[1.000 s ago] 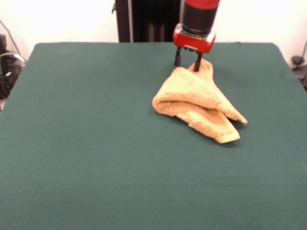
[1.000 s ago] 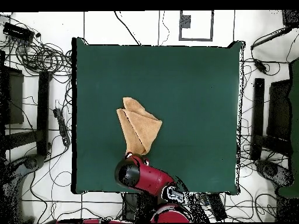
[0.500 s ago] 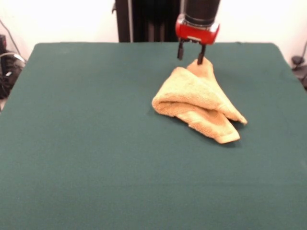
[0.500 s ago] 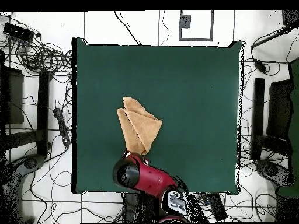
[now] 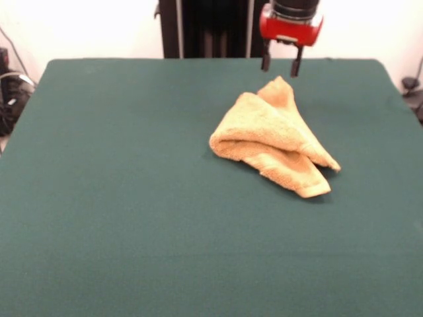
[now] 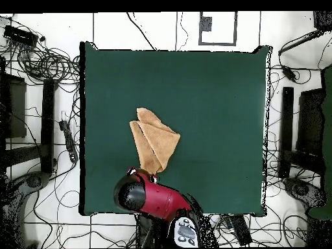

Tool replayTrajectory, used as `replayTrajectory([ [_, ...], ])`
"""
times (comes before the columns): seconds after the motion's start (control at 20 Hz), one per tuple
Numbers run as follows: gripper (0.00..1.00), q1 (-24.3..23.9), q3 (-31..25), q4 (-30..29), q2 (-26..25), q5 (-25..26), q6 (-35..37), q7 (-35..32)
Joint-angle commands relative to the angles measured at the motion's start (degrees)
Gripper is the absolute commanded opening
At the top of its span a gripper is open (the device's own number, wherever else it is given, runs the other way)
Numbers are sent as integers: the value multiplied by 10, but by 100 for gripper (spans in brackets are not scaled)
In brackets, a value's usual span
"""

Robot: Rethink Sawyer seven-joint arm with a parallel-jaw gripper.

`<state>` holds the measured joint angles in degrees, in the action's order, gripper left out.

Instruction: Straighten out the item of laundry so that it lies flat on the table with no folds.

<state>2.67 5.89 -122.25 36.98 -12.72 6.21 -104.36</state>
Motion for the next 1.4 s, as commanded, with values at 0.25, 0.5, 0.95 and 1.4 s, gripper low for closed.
replayTrajectory([
  [0.25,100,-2,-33,20,-54,-22,20,-110],
  [0.5,100,-14,-26,19,-58,-14,22,-100],
  [0.95,100,-18,-50,12,-82,-23,-13,-121],
  [1.4,100,-16,-47,16,-92,-23,-19,-122],
])
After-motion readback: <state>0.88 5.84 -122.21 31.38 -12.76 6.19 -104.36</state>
